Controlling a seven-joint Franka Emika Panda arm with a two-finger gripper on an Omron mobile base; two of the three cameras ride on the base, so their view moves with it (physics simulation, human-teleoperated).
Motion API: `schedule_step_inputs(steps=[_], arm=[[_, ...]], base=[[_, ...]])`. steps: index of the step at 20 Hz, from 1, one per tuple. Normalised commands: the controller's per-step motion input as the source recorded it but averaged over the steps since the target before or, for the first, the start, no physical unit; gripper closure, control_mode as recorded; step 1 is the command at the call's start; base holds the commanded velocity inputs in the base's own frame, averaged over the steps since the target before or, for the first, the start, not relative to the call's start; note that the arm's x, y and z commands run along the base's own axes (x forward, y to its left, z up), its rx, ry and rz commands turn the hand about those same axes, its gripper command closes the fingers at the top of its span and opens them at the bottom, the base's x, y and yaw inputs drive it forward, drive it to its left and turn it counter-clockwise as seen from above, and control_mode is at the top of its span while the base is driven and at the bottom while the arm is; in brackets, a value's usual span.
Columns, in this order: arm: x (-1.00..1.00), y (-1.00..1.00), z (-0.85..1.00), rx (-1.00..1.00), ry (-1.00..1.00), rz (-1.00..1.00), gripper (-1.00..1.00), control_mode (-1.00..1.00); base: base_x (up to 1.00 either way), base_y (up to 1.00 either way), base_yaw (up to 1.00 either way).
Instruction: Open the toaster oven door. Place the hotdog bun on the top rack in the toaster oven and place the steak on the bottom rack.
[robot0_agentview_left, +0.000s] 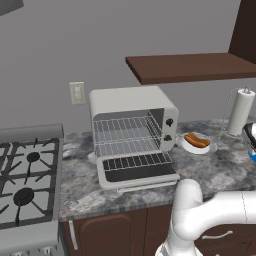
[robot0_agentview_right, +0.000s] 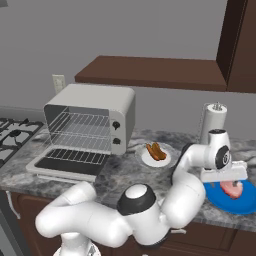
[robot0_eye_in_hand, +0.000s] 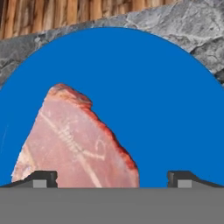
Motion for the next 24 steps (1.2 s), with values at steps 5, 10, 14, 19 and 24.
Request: schedule_step_inputs(steps=[5,10,14,19,24], arm=[[0.03,-0.23,-0.04,0.0,0.0,0.01,-1.0,-1.0],[0.0,-0.17,-0.1,0.0,0.0,0.0,-1.0,-1.0],[0.0,-0.05,-0.17,0.01,0.0,0.0,1.0,-1.0],[0.0,-0.07,-0.14,0.06,0.03,0.01,1.0,-1.0],[0.0,-0.08,-0.03,0.08,0.1,0.01,1.0,-1.0]], base=[[0.0,0.0,0.0],[0.0,0.0,0.0],[0.0,0.0,0.0],[0.0,0.0,0.0],[0.0,0.0,0.0]])
